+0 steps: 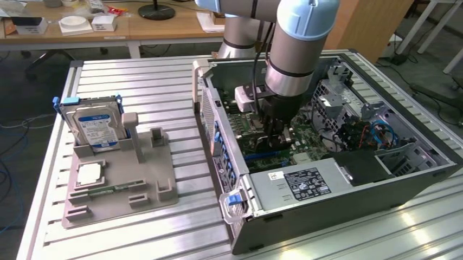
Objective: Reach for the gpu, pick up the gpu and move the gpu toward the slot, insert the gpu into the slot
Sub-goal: 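Insert the gpu into the slot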
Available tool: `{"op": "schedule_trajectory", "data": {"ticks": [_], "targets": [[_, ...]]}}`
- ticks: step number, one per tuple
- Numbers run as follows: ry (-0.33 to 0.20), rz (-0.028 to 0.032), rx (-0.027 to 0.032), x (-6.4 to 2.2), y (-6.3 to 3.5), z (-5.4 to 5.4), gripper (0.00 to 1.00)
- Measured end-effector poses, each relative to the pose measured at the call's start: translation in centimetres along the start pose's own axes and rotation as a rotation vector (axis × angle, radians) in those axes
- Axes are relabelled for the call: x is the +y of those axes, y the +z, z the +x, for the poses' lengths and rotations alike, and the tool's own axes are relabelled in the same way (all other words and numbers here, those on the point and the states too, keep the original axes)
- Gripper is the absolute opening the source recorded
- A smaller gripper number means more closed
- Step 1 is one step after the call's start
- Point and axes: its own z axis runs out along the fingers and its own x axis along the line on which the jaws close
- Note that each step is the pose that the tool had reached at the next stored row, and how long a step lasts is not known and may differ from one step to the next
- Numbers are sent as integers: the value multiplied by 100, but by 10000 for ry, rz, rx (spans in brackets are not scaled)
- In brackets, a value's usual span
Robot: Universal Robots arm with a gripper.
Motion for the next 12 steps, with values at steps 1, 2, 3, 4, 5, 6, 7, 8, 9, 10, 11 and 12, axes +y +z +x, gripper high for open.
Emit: {"op": "schedule_trajectory", "data": {"ticks": [1,2,3,4,5,6,7,8,9,10,11,12], "targets": [[-1,-1,1,1,1,0,27],[0,-1,0,2,3,0,27],[1,0,-1,3,6,0,27],[1,1,-4,4,12,0,27],[1,2,-5,5,19,0,27],[1,0,-1,6,21,1,27],[1,-1,0,6,21,1,27],[1,-1,0,6,21,1,27],[1,-1,-1,6,22,1,27],[1,0,-1,6,22,1,27],[1,0,-1,6,22,1,27],[2,1,-3,8,26,-3,27]]}}
